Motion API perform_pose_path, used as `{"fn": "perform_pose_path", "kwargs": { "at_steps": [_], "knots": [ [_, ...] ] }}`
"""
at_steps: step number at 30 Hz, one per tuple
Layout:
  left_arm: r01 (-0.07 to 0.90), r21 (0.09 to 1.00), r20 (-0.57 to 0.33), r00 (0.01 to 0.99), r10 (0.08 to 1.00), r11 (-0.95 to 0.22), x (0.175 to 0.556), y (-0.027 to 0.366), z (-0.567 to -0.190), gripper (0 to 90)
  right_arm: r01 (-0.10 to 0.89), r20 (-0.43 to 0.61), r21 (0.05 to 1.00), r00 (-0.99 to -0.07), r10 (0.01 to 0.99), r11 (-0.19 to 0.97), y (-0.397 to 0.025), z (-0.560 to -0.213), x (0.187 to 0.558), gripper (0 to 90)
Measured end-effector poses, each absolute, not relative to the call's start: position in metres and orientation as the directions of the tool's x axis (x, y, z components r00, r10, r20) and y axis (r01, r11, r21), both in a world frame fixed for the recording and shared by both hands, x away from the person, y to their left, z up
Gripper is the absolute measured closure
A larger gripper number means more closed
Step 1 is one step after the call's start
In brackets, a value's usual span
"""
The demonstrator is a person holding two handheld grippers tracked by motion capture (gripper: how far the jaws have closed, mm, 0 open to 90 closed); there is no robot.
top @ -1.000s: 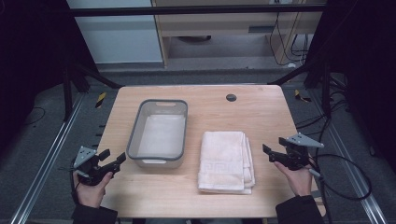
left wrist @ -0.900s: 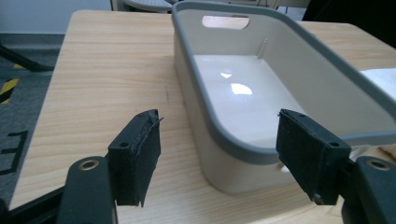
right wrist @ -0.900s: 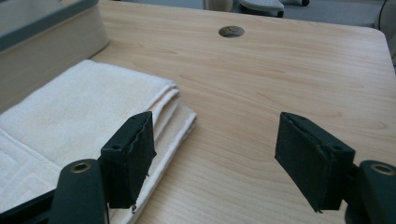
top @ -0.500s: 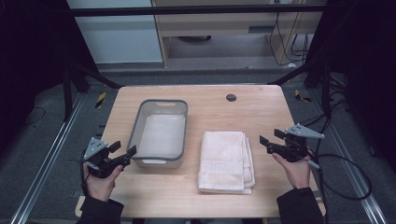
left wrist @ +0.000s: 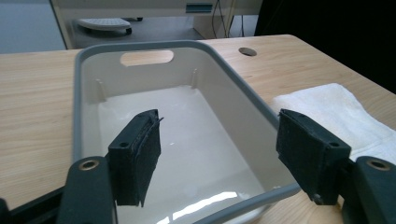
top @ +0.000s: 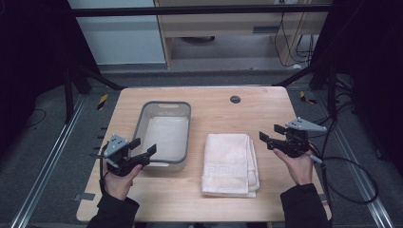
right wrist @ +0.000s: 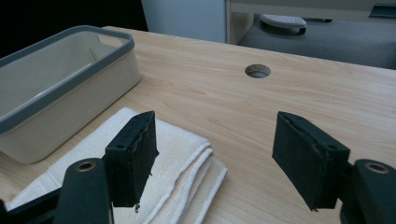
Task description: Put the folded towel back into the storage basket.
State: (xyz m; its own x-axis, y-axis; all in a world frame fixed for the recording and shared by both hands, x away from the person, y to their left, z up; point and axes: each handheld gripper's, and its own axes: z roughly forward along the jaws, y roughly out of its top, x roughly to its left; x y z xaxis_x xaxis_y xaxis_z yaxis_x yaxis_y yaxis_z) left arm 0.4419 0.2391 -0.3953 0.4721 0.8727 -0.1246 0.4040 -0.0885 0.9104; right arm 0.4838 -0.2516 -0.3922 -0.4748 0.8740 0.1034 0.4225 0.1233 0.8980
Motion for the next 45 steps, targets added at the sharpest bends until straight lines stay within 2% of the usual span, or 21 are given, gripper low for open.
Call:
{"fn": "perform_pose_path", "kwargs": {
  "at_steps": [17,32,45],
  "knots": [
    [0.394,0.905,-0.107,0.576,0.81,-0.161,0.444,0.175,-0.401,30.3,0.425,0.114,0.897,-0.493,0.862,0.125,-0.243,-0.393,0.494,27.7],
    [0.401,0.889,-0.099,0.639,0.763,-0.221,0.443,0.137,-0.409,31.5,0.436,0.113,0.888,-0.518,0.848,0.148,-0.23,-0.406,0.505,26.2],
    [0.419,0.874,-0.111,0.666,0.737,-0.247,0.439,0.118,-0.418,34.3,0.49,0.13,0.855,-0.516,0.847,0.168,-0.223,-0.423,0.516,24.9]
  ]
}}
